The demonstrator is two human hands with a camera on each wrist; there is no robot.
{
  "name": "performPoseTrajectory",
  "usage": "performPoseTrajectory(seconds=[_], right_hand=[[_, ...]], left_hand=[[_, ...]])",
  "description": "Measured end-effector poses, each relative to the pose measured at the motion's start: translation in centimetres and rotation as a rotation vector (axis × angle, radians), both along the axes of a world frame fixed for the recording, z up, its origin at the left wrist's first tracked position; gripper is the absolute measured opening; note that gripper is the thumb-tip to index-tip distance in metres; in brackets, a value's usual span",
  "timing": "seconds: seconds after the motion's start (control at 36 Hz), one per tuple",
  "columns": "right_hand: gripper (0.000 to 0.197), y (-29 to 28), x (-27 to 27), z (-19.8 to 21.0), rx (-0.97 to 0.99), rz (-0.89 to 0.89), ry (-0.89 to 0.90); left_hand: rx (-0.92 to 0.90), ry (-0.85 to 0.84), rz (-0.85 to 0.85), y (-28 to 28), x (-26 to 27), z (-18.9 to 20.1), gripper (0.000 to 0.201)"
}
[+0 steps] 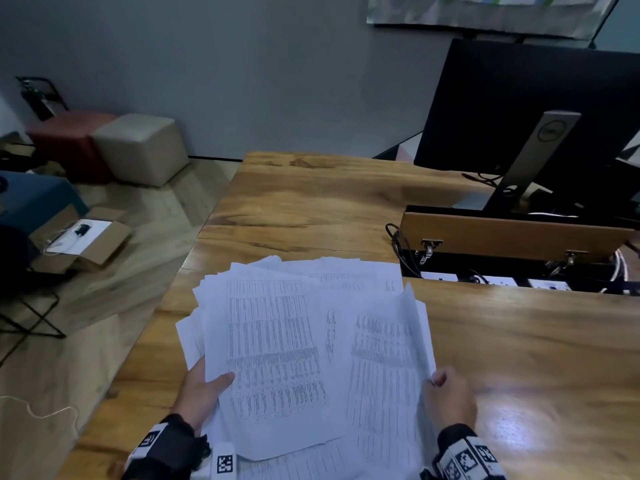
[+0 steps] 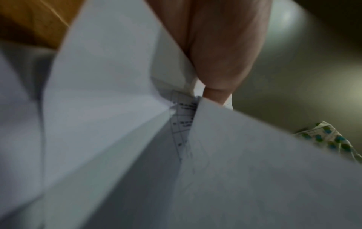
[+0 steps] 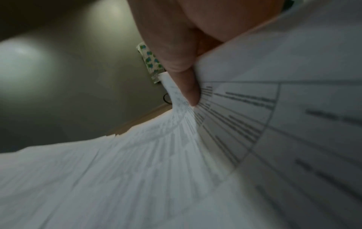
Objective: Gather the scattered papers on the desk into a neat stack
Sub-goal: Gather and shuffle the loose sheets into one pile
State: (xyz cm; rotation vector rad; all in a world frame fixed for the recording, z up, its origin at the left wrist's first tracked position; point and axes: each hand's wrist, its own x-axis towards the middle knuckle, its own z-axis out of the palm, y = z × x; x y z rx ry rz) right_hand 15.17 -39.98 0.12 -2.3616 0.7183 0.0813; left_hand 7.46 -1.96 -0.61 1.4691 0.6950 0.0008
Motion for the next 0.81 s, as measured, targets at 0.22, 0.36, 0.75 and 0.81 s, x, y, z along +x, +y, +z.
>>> performPoseTrajectory(seconds=[0.22, 0.36, 0.75, 0.81], right_hand=[[0.011, -1.6, 0.3, 4.6, 0.375, 0.125, -0.056], [0.01, -2.1, 0.4, 8.5, 0.483, 0.205, -0.101], [0.064, -1.6, 0.7, 19.4, 0.53, 0.542, -0.27], [0.054, -1.3, 0.6, 20.6, 0.623, 0.579, -0.273]], left_hand=[[0.001, -0.025, -0.017, 0.0, 0.0, 0.2, 0.035], [-0.006, -0.043, -0.02, 0.0, 0.1, 0.8, 0.036], [-0.014, -0.104, -0.02, -0.5, 0.3, 2.3, 0.035], [-0.034, -0.104, -0.013, -0.4, 0.3, 2.0, 0.036]])
